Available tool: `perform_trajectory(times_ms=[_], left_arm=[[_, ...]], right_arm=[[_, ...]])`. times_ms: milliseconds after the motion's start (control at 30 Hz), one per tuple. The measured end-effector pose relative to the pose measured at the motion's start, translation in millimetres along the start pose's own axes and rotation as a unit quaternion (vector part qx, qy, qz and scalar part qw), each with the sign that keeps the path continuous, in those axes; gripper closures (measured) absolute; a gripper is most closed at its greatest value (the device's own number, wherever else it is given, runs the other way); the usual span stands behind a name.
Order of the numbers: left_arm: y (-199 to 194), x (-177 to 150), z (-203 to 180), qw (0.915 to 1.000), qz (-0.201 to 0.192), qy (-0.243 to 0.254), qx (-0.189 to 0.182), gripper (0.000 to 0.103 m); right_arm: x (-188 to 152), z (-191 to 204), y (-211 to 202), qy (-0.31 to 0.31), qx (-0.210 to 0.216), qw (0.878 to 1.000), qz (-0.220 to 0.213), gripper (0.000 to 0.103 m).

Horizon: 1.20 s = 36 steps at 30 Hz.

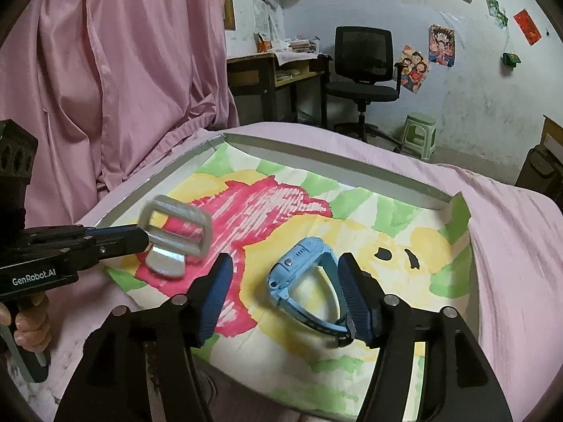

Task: Organize jewelry
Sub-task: 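Carry the clip and watch into the tray and open both tools, then withdraw both tools from the tray toward the remaining items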

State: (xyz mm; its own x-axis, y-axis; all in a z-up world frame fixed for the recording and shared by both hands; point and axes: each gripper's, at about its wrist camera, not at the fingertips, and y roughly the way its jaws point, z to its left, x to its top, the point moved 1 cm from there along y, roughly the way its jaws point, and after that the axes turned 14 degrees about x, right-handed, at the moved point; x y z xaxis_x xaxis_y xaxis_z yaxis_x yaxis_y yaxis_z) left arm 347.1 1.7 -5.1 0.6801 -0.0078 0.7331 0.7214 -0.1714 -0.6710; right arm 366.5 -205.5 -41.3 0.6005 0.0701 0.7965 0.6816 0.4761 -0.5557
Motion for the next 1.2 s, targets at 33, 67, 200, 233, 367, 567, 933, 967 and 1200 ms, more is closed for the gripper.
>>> perform_trajectory(times_ms=[33,67,200,233,367,567,933,967,1200], left_arm=[[-3,-1,0,1.0,-0.003,0.001,0.002,0.09],[-6,-2,-1,1.0,-0.007,0.001,0.003,0.088],[-23,-9,0,0.9993,-0.031,-0.008,0.017,0.062],[-26,-10,0,0.9991,-0.037,-0.01,0.021,0.054],[-46,-18,4,0.9966,-0.069,-0.02,0.042,0.041],[-69,-30,4,0.9923,-0.101,-0.028,0.067,0.021],[-105,-53,-6,0.9836,-0.148,-0.029,0.098,0.006],[-109,-56,-7,0.9825,-0.153,-0.03,0.102,0.006],[-137,-80,-17,0.9779,-0.178,-0.021,0.108,0.006]], right_arm=[[0,1,-4,0.0,-0.001,1.0,-0.003,0.041],[-1,2,-9,0.0,-0.002,1.0,-0.009,0.039],[-1,6,-29,0.006,-0.007,0.999,-0.033,0.033],[-2,7,-34,0.008,-0.009,0.999,-0.039,0.029],[-6,10,-52,0.014,-0.016,0.998,-0.059,0.025],[-15,18,-83,0.016,-0.025,0.995,-0.097,0.013],[-36,35,-122,0.015,-0.035,0.99,-0.136,0.002],[-39,37,-127,0.014,-0.037,0.989,-0.141,0.002],[-59,46,-161,0.01,-0.048,0.985,-0.168,0.001]])
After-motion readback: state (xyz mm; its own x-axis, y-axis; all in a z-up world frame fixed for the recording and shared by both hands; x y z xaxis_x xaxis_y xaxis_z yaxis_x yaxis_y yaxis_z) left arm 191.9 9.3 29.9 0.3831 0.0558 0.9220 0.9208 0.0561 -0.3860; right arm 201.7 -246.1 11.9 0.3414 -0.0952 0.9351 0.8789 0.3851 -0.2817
